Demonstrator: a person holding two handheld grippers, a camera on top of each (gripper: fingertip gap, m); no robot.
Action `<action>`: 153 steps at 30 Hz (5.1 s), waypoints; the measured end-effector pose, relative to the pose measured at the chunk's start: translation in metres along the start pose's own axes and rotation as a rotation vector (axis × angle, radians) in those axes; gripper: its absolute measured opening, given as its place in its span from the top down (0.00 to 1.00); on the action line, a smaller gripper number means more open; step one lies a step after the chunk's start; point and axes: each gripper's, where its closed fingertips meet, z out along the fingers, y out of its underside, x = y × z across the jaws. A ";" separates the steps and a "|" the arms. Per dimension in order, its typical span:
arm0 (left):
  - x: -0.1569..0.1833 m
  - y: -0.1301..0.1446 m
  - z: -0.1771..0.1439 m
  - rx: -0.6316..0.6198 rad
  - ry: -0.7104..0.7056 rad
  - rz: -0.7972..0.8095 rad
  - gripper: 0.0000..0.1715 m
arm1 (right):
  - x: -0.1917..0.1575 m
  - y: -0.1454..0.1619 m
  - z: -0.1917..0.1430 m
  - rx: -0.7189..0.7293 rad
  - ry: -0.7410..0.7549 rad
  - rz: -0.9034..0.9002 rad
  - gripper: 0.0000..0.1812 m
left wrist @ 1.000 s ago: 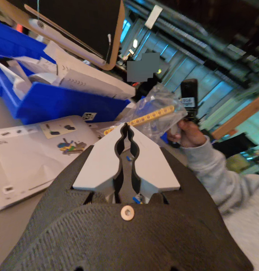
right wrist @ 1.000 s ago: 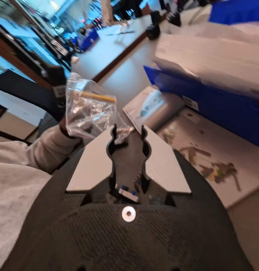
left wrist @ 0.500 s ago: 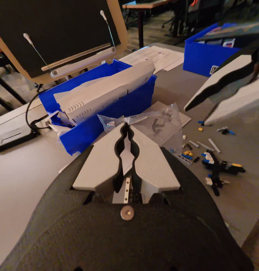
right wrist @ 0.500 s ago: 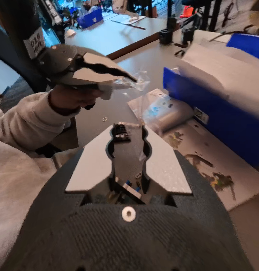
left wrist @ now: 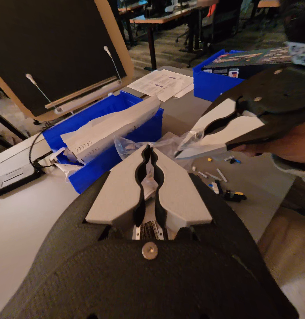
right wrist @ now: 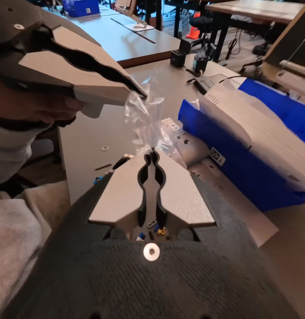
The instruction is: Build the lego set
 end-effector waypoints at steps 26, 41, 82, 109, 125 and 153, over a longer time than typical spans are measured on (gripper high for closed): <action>-0.023 0.031 0.008 0.011 0.071 -0.229 0.79 | 0.440 0.008 -0.159 -0.484 1.108 -0.269 1.00; -0.072 0.055 0.004 0.003 0.015 -0.357 0.77 | 0.517 0.121 -0.091 -0.793 0.906 0.204 0.50; 0.056 0.132 -0.041 0.126 0.324 -0.184 0.57 | 0.000 0.085 -0.072 0.298 0.097 0.267 0.70; 0.024 0.144 -0.019 0.030 0.244 -0.283 0.59 | 0.001 0.132 -0.022 -0.087 0.188 0.057 0.67; 0.019 0.142 -0.017 0.037 0.238 -0.305 0.61 | 0.053 0.138 0.025 -0.351 0.142 0.117 0.83; 0.014 0.145 -0.015 0.025 0.215 -0.334 0.62 | 0.101 0.211 -0.136 -0.371 0.596 0.382 0.96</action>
